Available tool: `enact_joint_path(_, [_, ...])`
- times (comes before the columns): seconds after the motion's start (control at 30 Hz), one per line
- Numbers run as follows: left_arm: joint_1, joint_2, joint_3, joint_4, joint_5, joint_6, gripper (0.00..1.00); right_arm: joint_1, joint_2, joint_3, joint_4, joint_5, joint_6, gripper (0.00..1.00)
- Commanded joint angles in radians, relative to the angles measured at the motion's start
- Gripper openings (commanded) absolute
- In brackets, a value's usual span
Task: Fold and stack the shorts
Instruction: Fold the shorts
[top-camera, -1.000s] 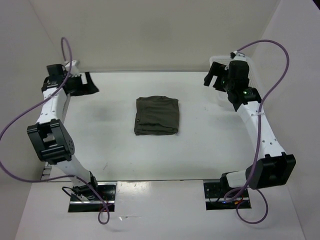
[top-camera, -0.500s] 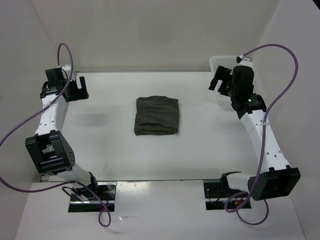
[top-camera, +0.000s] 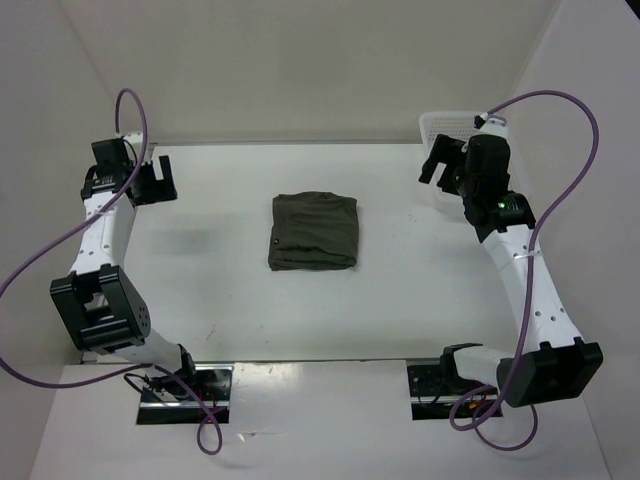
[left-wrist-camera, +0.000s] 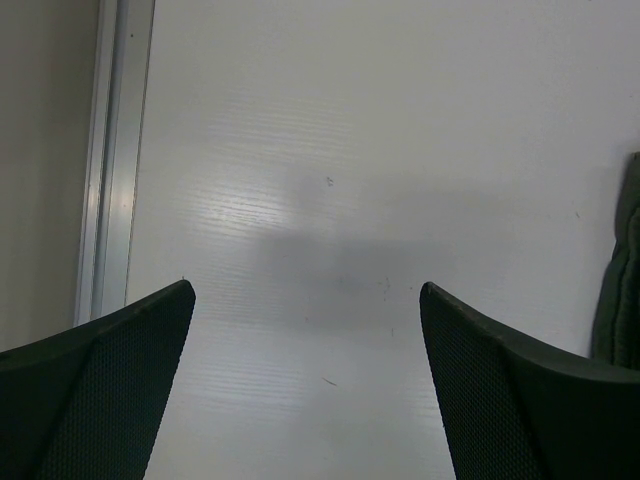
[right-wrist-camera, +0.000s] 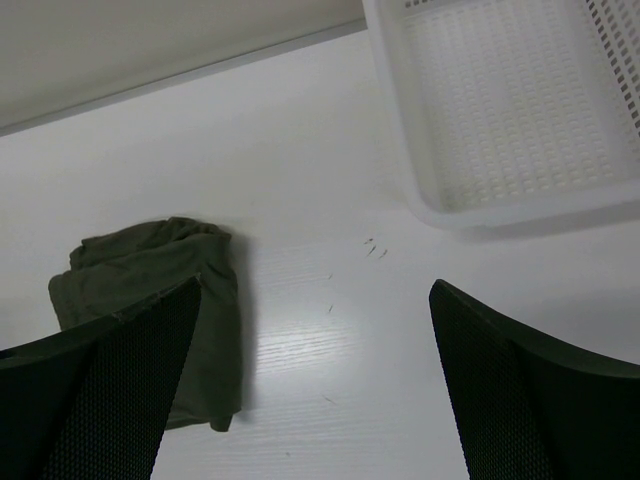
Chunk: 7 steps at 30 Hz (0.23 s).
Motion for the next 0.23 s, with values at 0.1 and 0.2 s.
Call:
enact_joint_path(0.1, [0.005, -0.048, -0.014, 0.032, 0.020, 0.022, 1.00, -0.005, -0.038, -0.012, 0.022, 0.005, -0.024, 1.00])
enact_joint_path(0.2, [0.005, -0.057, -0.014, 0.032, 0.017, 0.022, 1.00, -0.005, -0.038, -0.012, 0.022, 0.005, -0.024, 1.00])
